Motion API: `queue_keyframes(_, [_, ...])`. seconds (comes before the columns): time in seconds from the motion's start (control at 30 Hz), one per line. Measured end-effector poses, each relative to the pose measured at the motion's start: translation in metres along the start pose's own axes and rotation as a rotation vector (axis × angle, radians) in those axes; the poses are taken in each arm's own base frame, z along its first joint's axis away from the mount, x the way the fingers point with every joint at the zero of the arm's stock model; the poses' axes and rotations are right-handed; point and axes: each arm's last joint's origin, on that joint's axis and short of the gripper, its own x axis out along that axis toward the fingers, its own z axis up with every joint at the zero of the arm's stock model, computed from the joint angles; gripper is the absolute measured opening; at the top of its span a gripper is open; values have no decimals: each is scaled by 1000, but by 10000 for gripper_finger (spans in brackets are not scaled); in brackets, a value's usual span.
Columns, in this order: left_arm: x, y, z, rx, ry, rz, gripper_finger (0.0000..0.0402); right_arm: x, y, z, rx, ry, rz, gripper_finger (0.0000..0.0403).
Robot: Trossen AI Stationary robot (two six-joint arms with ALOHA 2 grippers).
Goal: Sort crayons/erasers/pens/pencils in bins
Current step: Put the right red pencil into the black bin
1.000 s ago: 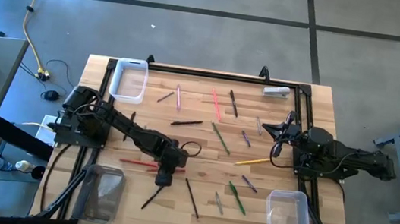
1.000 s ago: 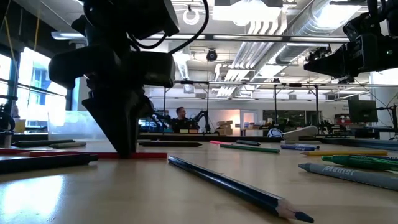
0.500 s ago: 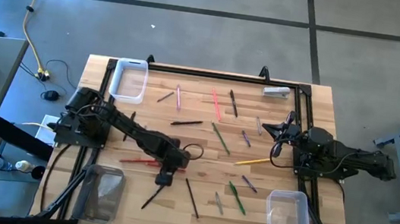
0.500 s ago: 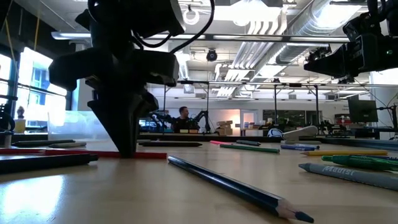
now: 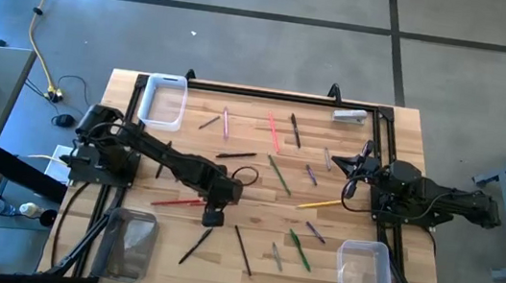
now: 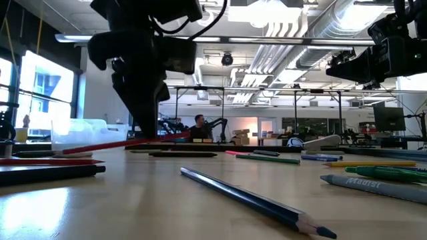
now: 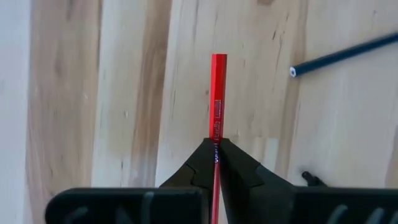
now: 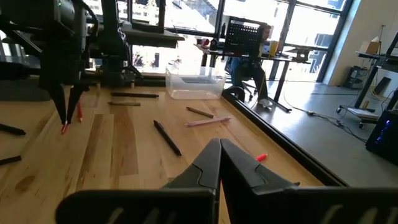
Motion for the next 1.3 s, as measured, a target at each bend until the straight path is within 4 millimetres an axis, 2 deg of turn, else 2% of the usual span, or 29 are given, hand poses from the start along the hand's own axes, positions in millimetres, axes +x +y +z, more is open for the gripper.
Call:
queue_keyframes(0.17, [-3,0,-1,-9,-5,3,4,0,0,0,0,1,0,0])
queue_keyframes(0.43, [17,3,-6,-21,-49,1,4,0,0,0,0,0,1,0])
queue_keyframes(1.07, [27,10,-17,-35,-49,30,5,0,0,0,0,0,0,0])
queue_keyframes(1.3, [26,10,-17,-37,-35,28,42,0,0,0,0,0,0,0])
